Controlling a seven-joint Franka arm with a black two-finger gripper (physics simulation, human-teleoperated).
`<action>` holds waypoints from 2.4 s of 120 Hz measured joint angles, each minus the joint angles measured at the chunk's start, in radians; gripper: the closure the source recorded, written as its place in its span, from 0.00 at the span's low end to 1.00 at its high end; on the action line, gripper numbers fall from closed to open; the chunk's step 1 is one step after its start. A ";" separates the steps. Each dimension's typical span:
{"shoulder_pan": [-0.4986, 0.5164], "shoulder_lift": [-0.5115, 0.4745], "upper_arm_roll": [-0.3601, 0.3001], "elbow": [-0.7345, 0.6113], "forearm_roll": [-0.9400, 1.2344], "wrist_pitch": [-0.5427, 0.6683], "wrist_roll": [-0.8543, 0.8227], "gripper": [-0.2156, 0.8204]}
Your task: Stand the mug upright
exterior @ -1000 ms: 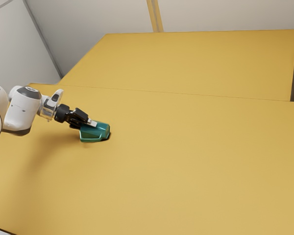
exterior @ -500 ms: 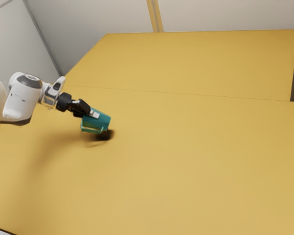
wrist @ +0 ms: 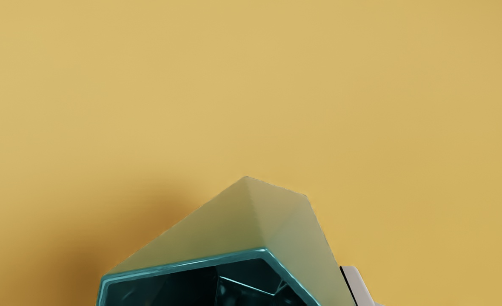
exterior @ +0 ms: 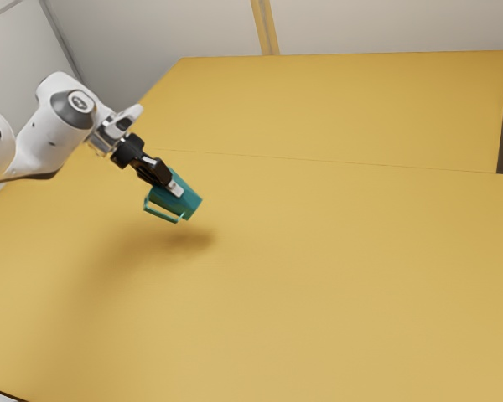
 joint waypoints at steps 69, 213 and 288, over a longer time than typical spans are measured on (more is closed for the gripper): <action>-0.132 -0.203 -0.079 -0.154 0.425 0.088 -0.263 0.97; -0.163 -0.330 -0.177 -0.506 0.697 0.471 -0.795 0.97; -0.166 -0.262 -0.180 -0.537 0.712 0.477 -0.928 0.97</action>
